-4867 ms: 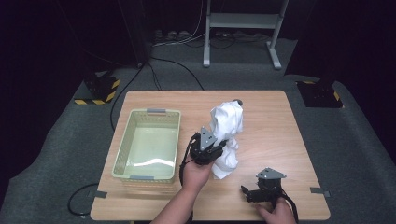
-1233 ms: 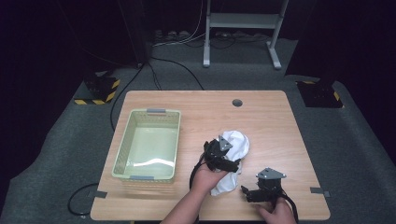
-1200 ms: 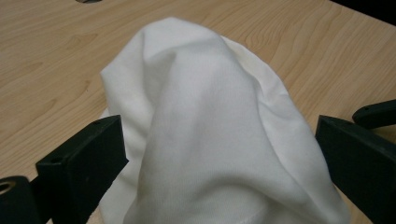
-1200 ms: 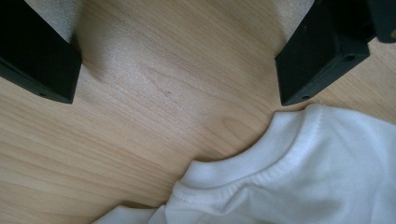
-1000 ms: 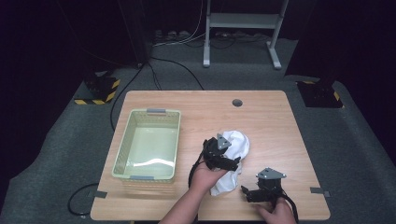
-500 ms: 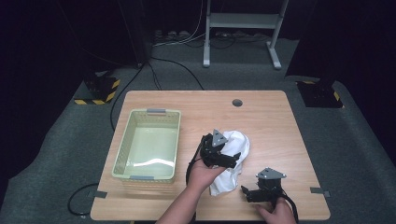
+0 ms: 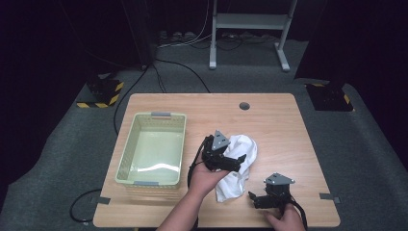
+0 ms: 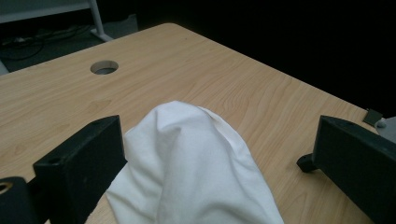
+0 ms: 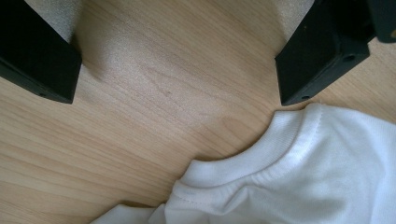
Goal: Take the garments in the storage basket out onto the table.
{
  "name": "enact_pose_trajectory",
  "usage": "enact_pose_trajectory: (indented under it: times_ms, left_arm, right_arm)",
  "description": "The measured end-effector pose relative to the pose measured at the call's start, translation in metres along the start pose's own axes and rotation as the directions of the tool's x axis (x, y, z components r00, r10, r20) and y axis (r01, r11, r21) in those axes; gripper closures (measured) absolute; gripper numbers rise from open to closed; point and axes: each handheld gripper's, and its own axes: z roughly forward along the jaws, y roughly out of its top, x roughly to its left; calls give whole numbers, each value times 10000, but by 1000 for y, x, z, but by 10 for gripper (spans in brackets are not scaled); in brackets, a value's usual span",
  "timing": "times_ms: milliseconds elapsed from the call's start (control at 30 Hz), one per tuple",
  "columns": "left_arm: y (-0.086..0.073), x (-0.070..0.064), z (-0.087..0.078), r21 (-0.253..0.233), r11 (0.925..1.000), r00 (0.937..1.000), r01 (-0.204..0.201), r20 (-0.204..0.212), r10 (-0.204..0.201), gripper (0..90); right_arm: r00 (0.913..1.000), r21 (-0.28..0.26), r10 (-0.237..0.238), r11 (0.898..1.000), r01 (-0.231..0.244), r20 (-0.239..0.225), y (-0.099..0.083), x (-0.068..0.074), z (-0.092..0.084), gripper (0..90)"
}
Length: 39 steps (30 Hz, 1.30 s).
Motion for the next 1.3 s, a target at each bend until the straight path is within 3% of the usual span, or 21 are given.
enact_pose_trajectory:
  times_ms: [700,1033,1300]
  left_arm:
    - [-9,6,-20,-161,9996,9995,-210,235,214,4]
    - [-19,-2,-46,-618,9967,9980,-520,322,541,3]
    - [-28,-3,-63,-448,9972,9974,-604,367,621,3]
  right_arm:
    - [10000,2,-2,10000,2,2,0,0,0,0]
    - [10000,1,-6,10000,6,2,0,0,0,0]
    - [10000,3,-6,10000,6,5,0,0,0,0]
